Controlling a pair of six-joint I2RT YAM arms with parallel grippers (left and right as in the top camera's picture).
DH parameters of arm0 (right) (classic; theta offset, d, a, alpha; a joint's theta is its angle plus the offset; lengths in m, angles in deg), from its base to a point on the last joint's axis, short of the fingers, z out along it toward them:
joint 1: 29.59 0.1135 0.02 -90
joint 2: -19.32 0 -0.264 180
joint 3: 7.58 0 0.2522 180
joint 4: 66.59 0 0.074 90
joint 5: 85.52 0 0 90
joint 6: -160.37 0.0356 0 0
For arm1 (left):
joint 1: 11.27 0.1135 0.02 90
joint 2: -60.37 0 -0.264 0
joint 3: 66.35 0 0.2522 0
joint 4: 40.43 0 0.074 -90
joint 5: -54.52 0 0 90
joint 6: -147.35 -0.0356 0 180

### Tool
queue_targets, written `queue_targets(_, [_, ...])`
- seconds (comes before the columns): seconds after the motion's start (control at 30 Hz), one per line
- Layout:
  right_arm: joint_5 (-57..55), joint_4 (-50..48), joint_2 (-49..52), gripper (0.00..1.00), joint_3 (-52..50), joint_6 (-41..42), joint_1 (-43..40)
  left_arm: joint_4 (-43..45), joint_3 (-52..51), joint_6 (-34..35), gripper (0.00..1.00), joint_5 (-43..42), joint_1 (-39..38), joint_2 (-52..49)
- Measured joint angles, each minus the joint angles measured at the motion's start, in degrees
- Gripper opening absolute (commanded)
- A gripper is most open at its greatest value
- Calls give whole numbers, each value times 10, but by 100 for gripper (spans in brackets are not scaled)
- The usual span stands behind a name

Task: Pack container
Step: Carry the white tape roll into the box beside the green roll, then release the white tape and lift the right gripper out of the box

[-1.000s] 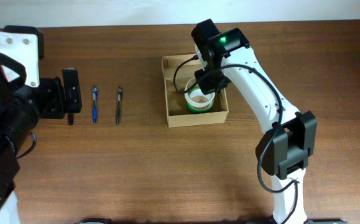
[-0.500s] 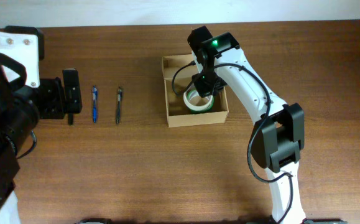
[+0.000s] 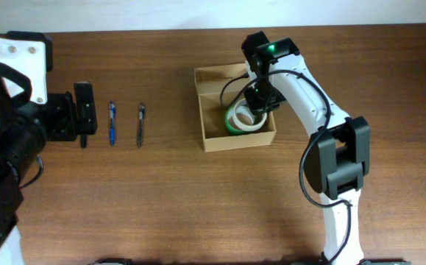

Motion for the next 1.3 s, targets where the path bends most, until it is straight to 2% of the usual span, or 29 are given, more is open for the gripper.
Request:
queue_targets(0.03, [0, 0, 0, 4, -2, 0, -1, 0, 0, 0, 99, 0, 0, 0])
queue_targets(0.07, [0, 0, 0, 10, -3, 0, -1, 0, 0, 0, 100, 0, 0, 0])
queue_targets(0.13, [0, 0, 0, 33, -3, -3, -1, 0, 0, 0, 99, 0, 0, 0])
queue_targets(0.2, [3, 0, 0, 48, -3, -2, -1, 0, 0, 0, 99, 0, 0, 0])
queue_targets(0.23, [2, 0, 0, 52, -3, -2, -1, 0, 0, 0, 100, 0, 0, 0])
queue_targets(0.57, [5, 52, 0, 57, 10, -6, 1, 5, 0, 0, 99, 0, 0, 0])
queue_targets(0.8, [10, 155, -19, 75, 162, -6, 1, 6, 0, 0, 100, 0, 0, 0])
queue_targets(0.83, [11, 171, -28, 82, 187, -6, 1, 6, 0, 0, 99, 0, 0, 0])
queue_targets(0.93, [-3, 202, -64, 87, 273, -2, 1, 5, 0, 0, 99, 0, 0, 0])
queue_targets(1.03, [-43, 203, -102, 90, 301, 10, -4, 5, 0, 0, 99, 0, 0, 0])
queue_targets(1.17, [-82, 203, -137, 90, 309, 23, -47, 4, 0, 0, 99, 0, 0, 0])
queue_targets(1.3, [-83, 202, -139, 90, 294, 42, -143, 1, 0, 0, 99, -1, 0, 0])
